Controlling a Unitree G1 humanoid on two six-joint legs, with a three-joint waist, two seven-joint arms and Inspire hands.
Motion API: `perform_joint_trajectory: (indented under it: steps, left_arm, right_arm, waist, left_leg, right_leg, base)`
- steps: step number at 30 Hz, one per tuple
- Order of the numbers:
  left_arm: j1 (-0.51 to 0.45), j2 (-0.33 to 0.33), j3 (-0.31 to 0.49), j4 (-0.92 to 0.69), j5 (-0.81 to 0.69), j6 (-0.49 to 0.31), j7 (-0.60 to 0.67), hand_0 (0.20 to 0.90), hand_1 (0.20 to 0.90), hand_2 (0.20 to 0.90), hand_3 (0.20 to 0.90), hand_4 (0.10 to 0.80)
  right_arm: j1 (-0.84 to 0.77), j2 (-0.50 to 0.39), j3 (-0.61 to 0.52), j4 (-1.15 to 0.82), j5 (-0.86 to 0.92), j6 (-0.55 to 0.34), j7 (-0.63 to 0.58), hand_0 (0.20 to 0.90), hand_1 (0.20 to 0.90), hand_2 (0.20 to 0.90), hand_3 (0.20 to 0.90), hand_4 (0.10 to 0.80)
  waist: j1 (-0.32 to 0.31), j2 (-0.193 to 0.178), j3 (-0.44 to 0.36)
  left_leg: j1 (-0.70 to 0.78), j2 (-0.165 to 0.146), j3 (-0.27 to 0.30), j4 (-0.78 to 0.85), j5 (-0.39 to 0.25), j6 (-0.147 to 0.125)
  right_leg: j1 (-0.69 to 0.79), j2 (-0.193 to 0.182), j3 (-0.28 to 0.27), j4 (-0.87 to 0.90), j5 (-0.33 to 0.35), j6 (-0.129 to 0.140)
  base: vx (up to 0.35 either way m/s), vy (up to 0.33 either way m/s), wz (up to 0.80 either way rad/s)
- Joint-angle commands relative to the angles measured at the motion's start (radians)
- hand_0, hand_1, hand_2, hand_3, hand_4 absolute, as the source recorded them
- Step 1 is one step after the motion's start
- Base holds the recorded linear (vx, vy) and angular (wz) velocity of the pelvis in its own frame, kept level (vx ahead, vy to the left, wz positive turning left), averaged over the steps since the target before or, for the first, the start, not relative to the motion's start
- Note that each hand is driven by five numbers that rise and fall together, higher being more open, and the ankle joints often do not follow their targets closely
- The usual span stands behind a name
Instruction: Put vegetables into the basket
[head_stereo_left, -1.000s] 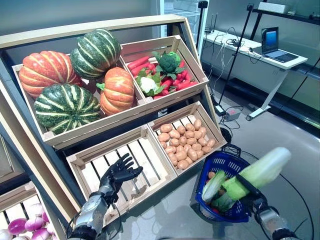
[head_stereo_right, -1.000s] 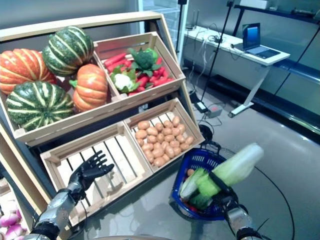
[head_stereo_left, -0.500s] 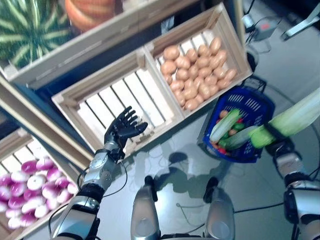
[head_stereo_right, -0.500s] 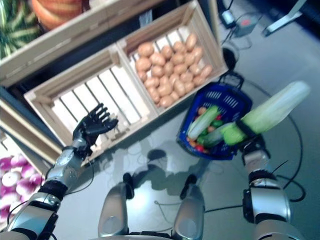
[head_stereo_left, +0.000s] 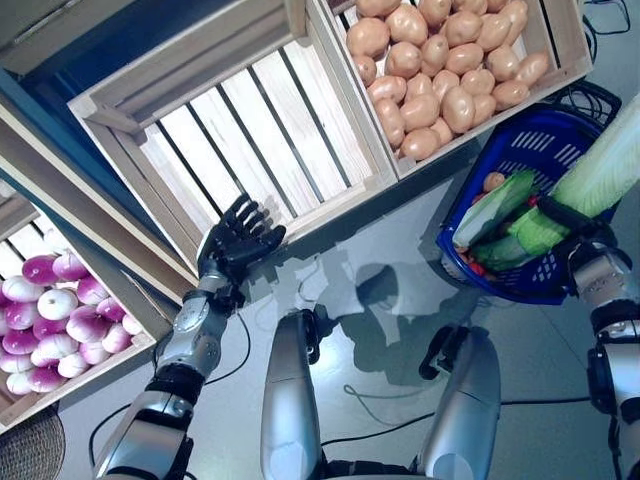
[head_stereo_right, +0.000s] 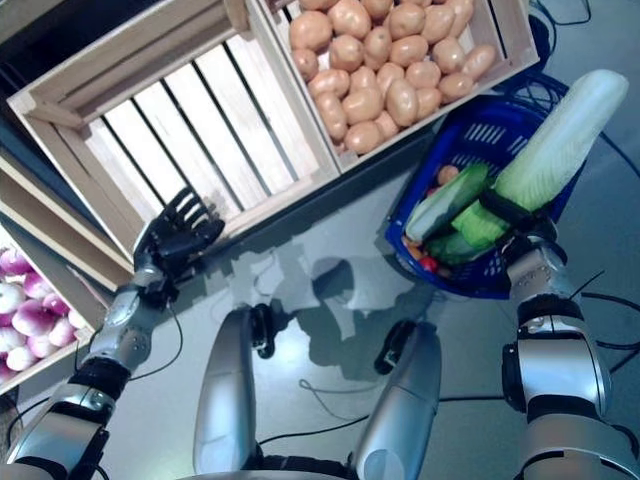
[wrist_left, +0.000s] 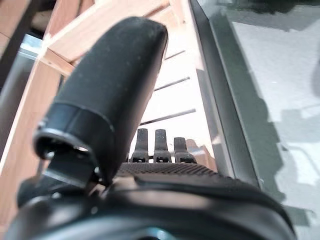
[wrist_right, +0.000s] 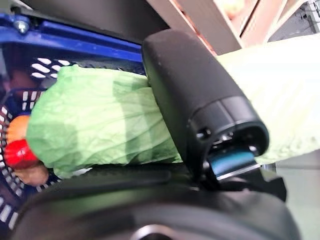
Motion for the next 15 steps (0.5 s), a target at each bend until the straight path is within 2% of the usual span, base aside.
perform_joint_trajectory:
  steps: [1, 3, 4, 5, 11, 15]
  left_arm:
    - [-0.052, 0.059, 0.001, -0.1, -0.028, -0.142, -0.011, 0.9, 0.9, 0.9, 0.9, 0.8]
    - [-0.059, 0.063, -0.003, -0.114, -0.036, -0.148, -0.006, 0.9, 0.9, 0.9, 0.9, 0.8]
    - [-0.063, 0.065, -0.004, -0.125, -0.042, -0.146, -0.007, 0.9, 0.9, 0.9, 0.9, 0.8]
    - [-0.063, 0.063, -0.003, -0.13, -0.045, -0.147, -0.012, 0.9, 0.9, 0.9, 0.9, 0.8]
    - [-0.048, 0.065, -0.012, -0.126, -0.054, -0.152, -0.046, 0.9, 0.9, 0.9, 0.9, 0.8]
    - [-0.032, 0.071, -0.009, -0.114, -0.075, -0.151, -0.061, 0.9, 0.9, 0.9, 0.9, 0.8]
  right_arm:
    - [-0.088, -0.093, 0.029, -0.005, -0.027, -0.069, -0.005, 0.3, 0.3, 0.3, 0.3, 0.4]
    - [-0.098, -0.099, 0.034, 0.0, -0.027, -0.059, -0.006, 0.3, 0.3, 0.3, 0.3, 0.4]
    - [-0.104, -0.102, 0.038, 0.005, -0.023, -0.046, 0.005, 0.486, 0.486, 0.486, 0.486, 0.524]
    - [-0.104, -0.104, 0.04, 0.011, -0.019, -0.036, 0.02, 0.9, 0.9, 0.9, 0.9, 0.8]
    - [-0.089, -0.114, 0.043, 0.038, -0.021, -0.003, 0.059, 0.9, 0.9, 0.9, 0.9, 0.8]
    - [-0.069, -0.119, 0.037, 0.043, -0.023, 0.014, 0.071, 0.9, 0.9, 0.9, 0.9, 0.8]
  waist:
    - [0.006, 0.007, -0.032]
    - [0.006, 0.008, -0.031]
    - [0.007, 0.008, -0.033]
    - [0.008, 0.008, -0.034]
    - [0.012, 0.003, -0.046]
    - [0.014, -0.002, -0.06]
  left_leg:
    - [0.075, 0.017, 0.002, 0.041, -0.166, -0.008]
    - [0.067, 0.016, 0.0, 0.052, -0.171, -0.008]
    - [0.063, 0.016, -0.001, 0.058, -0.173, -0.008]
    - [0.061, 0.014, -0.003, 0.06, -0.172, -0.007]
    - [0.088, 0.017, -0.003, 0.03, -0.16, -0.002]
    - [0.14, 0.022, 0.007, -0.045, -0.131, -0.003]
  right_leg:
    - [0.029, 0.019, 0.056, -0.037, 0.001, -0.021]
    - [0.019, 0.019, 0.056, -0.025, -0.004, -0.02]
    - [0.015, 0.018, 0.055, -0.019, -0.006, -0.021]
    - [0.012, 0.02, 0.055, -0.016, -0.007, -0.022]
    - [0.036, 0.024, 0.047, -0.038, 0.001, -0.024]
    - [0.083, 0.031, 0.041, -0.09, 0.02, -0.019]
  base:
    - [-0.059, 0.005, -0.03]
    - [-0.051, -0.004, -0.01]
    - [-0.039, -0.009, -0.01]
    - [0.0, 0.0, 0.0]
    - [0.0, 0.0, 0.0]
    - [0.047, -0.006, 0.01]
